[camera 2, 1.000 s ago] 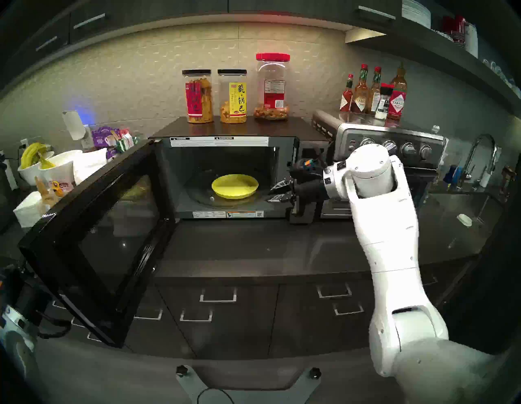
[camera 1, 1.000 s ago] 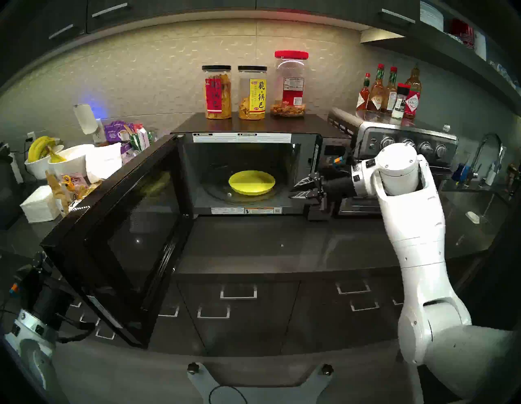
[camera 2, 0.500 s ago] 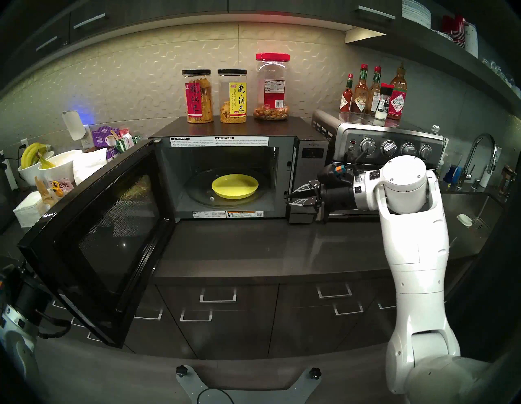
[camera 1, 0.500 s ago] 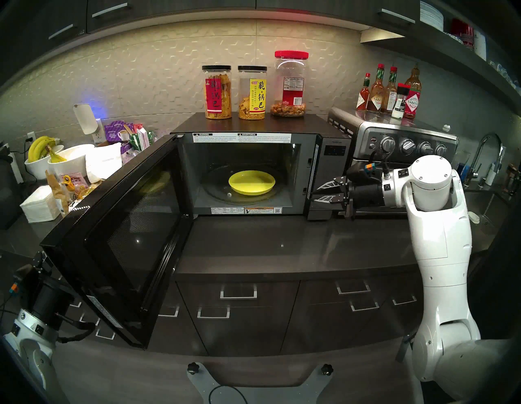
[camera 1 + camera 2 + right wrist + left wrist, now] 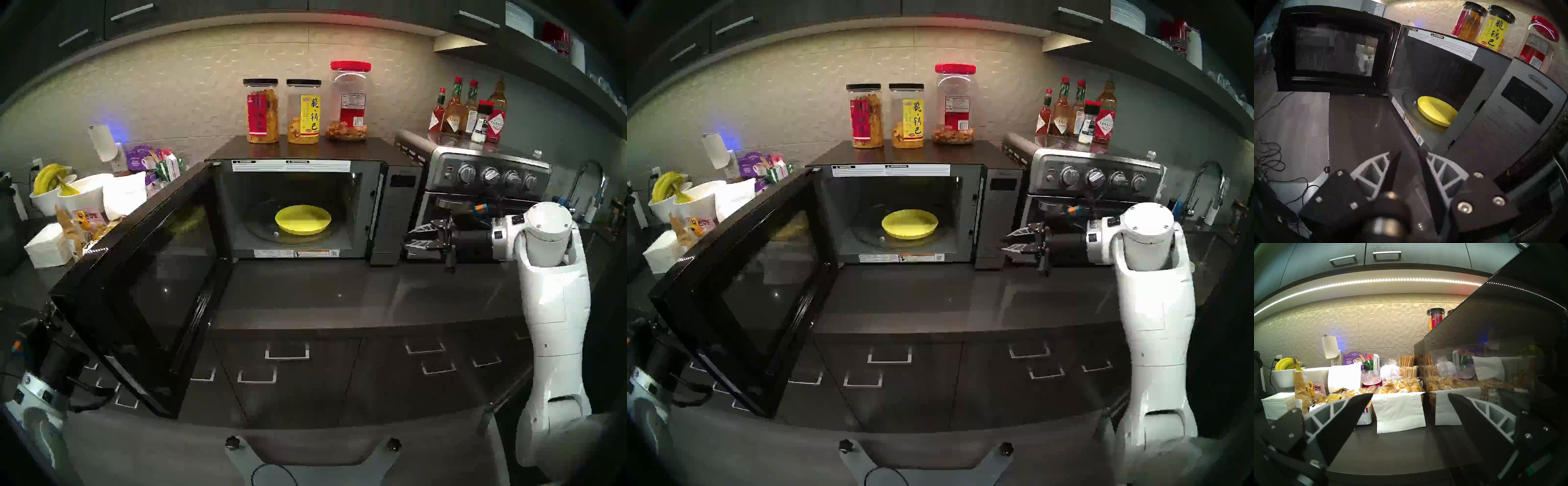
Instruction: Open the microwave, put the plate inside, and close the door
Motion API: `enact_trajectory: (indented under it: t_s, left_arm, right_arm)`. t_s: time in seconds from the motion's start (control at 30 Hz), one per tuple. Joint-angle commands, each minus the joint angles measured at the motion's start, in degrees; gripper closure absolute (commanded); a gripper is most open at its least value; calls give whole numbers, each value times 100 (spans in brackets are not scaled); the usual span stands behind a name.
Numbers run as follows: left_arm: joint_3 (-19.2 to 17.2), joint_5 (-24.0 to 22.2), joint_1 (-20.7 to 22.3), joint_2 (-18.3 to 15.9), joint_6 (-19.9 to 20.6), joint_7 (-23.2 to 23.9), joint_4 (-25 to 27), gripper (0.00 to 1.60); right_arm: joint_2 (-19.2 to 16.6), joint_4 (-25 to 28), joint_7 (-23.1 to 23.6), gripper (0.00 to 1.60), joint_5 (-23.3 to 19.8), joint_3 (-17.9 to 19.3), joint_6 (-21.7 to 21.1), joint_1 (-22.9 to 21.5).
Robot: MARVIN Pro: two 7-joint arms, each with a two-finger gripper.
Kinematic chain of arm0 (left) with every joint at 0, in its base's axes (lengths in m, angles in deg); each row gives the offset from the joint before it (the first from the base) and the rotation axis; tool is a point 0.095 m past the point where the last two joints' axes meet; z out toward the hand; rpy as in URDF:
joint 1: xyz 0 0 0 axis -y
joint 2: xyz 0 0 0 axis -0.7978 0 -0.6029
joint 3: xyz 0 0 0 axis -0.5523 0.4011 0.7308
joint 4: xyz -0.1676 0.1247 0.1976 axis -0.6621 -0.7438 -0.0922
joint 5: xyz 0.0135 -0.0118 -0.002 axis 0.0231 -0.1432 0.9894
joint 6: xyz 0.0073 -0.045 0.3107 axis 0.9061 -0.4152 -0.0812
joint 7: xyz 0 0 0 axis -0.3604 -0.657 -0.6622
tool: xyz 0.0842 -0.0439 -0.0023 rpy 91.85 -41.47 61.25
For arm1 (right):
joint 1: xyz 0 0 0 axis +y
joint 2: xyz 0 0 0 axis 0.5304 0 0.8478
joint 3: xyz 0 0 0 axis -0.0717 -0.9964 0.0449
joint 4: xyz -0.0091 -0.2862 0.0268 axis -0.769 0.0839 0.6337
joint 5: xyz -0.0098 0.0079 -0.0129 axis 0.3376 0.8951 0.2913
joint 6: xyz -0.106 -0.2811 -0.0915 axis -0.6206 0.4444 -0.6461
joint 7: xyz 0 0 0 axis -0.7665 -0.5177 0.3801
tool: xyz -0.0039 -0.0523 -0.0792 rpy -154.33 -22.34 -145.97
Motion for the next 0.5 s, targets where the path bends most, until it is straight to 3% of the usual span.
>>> enact_trajectory:
  t_s: [0.0,0.47]
  left_arm:
    - [-2,-8,11,-9,13,-2,107,0]
    - [-10,2,28,4,25,15,107,0]
  right_arm:
    - [-480,-71,163,73,-518,276,139,252]
    - [-982,-248,163,67,-1292,692,475,801]
